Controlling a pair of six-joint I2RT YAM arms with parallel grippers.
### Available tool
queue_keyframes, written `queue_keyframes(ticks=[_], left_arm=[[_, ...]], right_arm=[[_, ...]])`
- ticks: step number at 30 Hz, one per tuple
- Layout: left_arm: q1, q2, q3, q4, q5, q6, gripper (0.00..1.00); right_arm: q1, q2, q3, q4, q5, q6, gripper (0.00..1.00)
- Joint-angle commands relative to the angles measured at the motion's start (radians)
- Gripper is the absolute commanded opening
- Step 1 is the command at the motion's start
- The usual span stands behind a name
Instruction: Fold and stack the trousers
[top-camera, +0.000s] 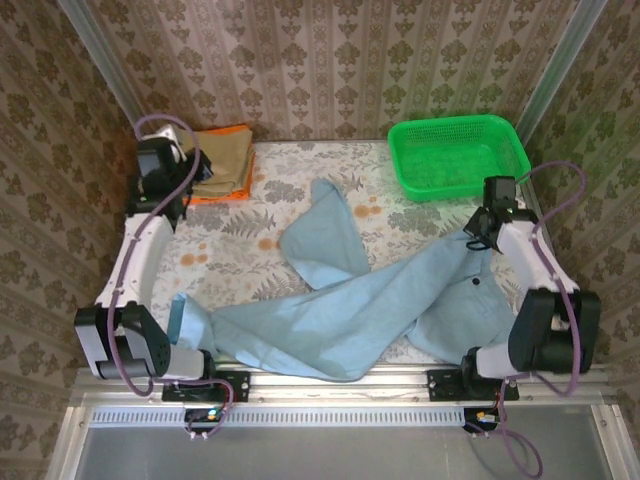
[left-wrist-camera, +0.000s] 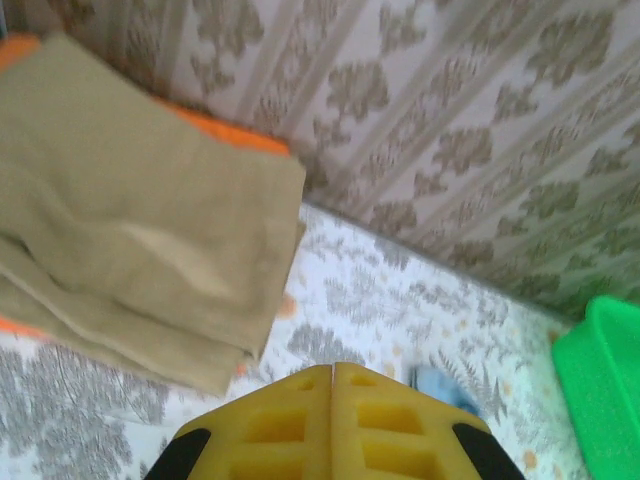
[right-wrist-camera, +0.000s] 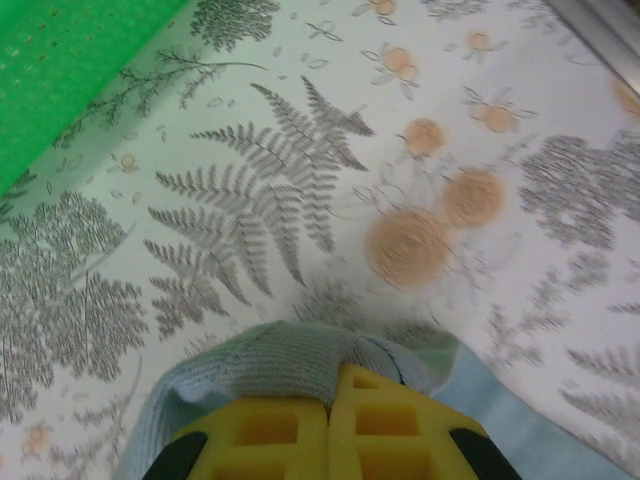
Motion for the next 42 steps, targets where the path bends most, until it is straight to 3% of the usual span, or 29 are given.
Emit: queue_keyframes(ticks=[1, 3, 6, 9, 11, 12, 13, 14, 18, 21, 23, 26, 28, 32, 36, 42], left_arm=[[-0.138, -0.09, -0.179, -0.113, -0.108, -0.116, 0.2], [-0.208, -0.154, -0.281, -0.19, -0.156, -0.164, 0.37], [-0.322, -0.234, -0.419, -0.23, -0.097, -0.235, 0.43], [-0.468, -0.225, -0.474, -0.317, -0.11, -0.33, 0.53], [-0.516, -0.228, -0.539, -0.323, -0.109, -0.412, 0.66], [-0.53, -0.232, -0.574, -0.318, -0.109, -0.456, 0.67], [-0.548, -0.238, -0.612, -0.295, -0.123, -0.477, 0.76], [-0.554, -0.237, -0.633, -0.298, -0.137, -0.501, 0.79], [-0.562, -0.221, -0.676, -0.34, -0.161, -0.587, 0.77], [-0.572, -0.213, -0.694, -0.378, -0.207, -0.598, 0.88], [-0.566, -0.181, -0.7, -0.38, -0.234, -0.579, 0.88], [-0.56, -0.089, -0.705, -0.33, -0.222, -0.543, 0.6], [-0.561, -0.032, -0.714, -0.266, -0.192, -0.507, 0.34], [-0.567, 0.06, -0.74, -0.199, -0.181, -0.471, 0.0], [-0.576, 0.008, -0.729, -0.233, -0.203, -0.455, 0.0], [-0.5, -0.25, -0.431, -0.596, -0.416, -0.279, 0.0]], right_arm=[[-0.025, 0.061, 0.054, 0.068, -0.009, 0.035, 0.0], [-0.026, 0.05, 0.029, 0.089, -0.022, 0.034, 0.0], [-0.022, 0.018, -0.008, 0.108, -0.038, 0.026, 0.0], [-0.021, -0.013, -0.029, 0.114, -0.044, 0.012, 0.0], [-0.018, -0.033, -0.032, 0.12, -0.055, 0.012, 0.0], [-0.016, -0.042, -0.033, 0.119, -0.058, 0.011, 0.0], [-0.014, -0.046, -0.032, 0.122, -0.064, 0.009, 0.0], [-0.013, -0.048, -0.034, 0.121, -0.067, 0.01, 0.0], [-0.012, -0.045, -0.041, 0.127, -0.083, 0.011, 0.0], [-0.009, -0.047, -0.05, 0.137, -0.09, 0.01, 0.0], [-0.01, -0.051, -0.056, 0.144, -0.092, 0.012, 0.0], [-0.01, -0.051, -0.059, 0.142, -0.092, 0.011, 0.0], [-0.01, -0.051, -0.059, 0.137, -0.094, 0.008, 0.0], [-0.016, -0.106, -0.061, 0.129, -0.098, 0.004, 0.0], [-0.019, -0.137, -0.067, 0.126, -0.1, 0.001, 0.0], [-0.018, -0.173, -0.07, 0.105, -0.094, 0.001, 0.0]])
